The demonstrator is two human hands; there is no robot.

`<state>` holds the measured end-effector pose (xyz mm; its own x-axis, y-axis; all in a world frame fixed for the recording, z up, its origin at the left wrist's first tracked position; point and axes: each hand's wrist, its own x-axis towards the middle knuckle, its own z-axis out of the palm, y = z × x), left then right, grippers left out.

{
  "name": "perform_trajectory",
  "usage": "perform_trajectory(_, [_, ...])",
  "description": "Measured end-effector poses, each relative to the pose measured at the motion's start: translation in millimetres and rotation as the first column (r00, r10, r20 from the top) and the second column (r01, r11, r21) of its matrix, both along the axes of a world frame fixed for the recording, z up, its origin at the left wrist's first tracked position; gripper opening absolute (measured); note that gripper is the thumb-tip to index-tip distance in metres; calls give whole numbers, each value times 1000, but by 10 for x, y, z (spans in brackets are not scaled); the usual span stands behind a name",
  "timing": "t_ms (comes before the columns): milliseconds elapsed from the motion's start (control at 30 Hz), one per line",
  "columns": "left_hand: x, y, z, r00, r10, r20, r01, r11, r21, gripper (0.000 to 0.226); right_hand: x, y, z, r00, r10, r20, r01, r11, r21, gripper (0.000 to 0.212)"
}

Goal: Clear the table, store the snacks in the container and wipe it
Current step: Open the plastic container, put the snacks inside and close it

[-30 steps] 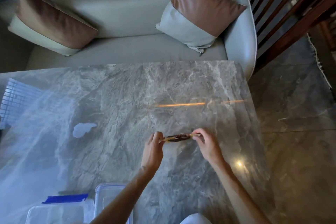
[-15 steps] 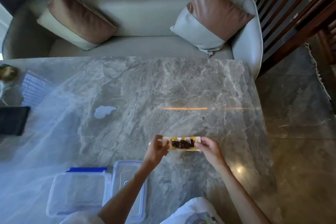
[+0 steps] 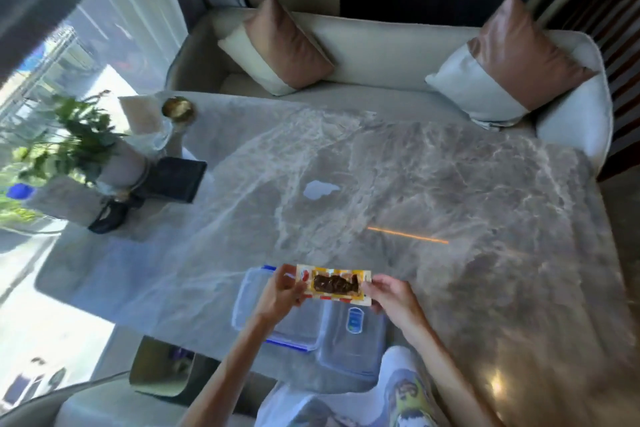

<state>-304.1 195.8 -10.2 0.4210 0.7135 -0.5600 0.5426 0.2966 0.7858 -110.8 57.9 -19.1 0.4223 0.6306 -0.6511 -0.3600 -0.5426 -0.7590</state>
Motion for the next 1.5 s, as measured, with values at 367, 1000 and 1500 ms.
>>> perform_trajectory(367, [-987, 407, -494, 944, -118, -308, 130, 991, 19, 23, -1376, 571, -350, 992, 57, 110, -32, 976, -216, 27])
perform_trajectory(1000, [-890, 444, -856, 875, -293, -385, 249, 955, -161, 53, -1588, 707, -778, 991, 134, 27, -92, 798, -596, 53])
perform_trajectory(1500, [-625, 277, 55, 559, -467, -685, 684, 727, 63, 32, -1579, 619, -267, 993, 65, 97, -23, 923, -383, 49])
